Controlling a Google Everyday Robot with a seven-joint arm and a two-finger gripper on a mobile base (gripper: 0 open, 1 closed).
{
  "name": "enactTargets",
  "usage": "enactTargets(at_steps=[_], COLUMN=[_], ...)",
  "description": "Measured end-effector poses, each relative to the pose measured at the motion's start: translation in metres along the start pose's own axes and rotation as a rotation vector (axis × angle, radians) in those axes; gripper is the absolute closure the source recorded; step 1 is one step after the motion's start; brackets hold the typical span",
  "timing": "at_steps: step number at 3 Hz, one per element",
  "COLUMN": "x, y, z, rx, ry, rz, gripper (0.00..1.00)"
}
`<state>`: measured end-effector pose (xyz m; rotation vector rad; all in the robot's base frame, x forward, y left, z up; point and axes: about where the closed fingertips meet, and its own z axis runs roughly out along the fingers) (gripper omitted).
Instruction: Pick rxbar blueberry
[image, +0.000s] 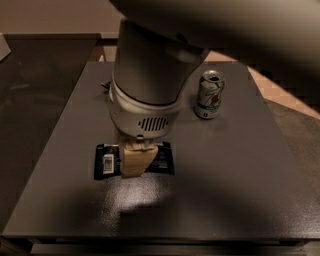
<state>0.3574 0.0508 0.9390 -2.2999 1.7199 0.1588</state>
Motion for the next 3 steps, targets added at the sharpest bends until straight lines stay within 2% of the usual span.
enactTargets(at_steps=[1, 2, 3], x=[-0.008, -0.022, -0.023], y=[-0.014, -0.025, -0.025], z=[-0.028, -0.071, -0.073], rx=[0.037, 0.105, 0.108], ry=[-0.007, -0.021, -0.022], rz=[-0.025, -0.083, -0.086], gripper=[1.0, 1.0, 1.0])
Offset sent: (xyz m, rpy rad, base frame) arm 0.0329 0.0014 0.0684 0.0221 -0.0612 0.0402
